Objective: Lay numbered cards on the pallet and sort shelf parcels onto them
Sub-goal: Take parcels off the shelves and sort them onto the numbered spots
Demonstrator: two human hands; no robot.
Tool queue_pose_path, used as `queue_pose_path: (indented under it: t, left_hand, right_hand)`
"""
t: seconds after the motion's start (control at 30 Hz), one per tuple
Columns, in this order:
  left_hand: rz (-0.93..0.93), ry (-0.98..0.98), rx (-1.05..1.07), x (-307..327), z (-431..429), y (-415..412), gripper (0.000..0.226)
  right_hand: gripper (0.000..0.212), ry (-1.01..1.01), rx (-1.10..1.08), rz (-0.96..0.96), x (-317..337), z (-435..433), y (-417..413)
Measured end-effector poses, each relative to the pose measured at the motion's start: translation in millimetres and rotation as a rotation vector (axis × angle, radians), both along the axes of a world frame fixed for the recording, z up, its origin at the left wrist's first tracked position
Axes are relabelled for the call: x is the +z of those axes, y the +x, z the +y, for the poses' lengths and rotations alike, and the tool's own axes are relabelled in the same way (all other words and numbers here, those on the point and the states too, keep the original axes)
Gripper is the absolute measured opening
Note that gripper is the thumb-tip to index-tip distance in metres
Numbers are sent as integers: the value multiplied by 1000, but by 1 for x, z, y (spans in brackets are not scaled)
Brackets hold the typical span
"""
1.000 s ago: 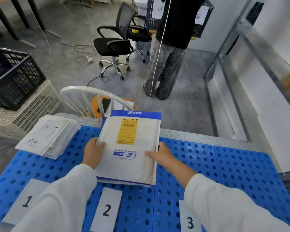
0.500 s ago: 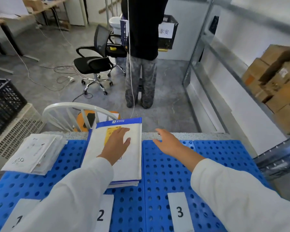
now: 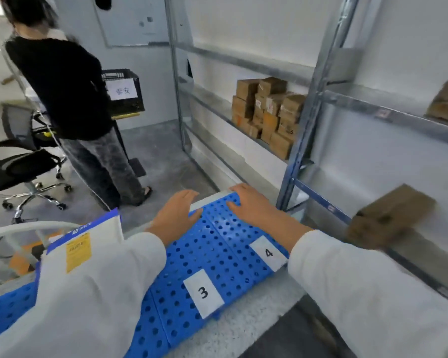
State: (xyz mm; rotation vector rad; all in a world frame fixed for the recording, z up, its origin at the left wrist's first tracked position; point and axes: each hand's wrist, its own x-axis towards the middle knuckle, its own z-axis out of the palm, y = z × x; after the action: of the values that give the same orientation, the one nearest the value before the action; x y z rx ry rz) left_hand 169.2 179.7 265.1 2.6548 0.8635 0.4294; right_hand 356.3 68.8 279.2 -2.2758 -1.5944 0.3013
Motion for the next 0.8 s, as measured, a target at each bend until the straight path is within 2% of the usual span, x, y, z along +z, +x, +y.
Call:
queue_pose_path:
  t: [0.23, 0.37, 0.47, 0.63, 0.8]
  left_hand:
    - [-57, 126, -238, 45, -99, 67, 47]
    - [-55, 174, -390, 62, -154, 95, 47]
    - [-77, 194, -483, 73, -194, 114, 46]
    - [-110, 187, -643, 91, -256, 142, 49]
    - [-141, 196, -827, 106, -312, 160, 41]
  right_hand:
    - [50, 72, -243, -27, 31, -137, 45]
    - [40, 144, -396, -21, 44, -210, 55]
    - [48, 150, -513, -42, 56, -270, 60]
    - [43, 209, -678, -67, 84, -366, 57]
    - [55, 171, -918, -104, 97, -447, 26]
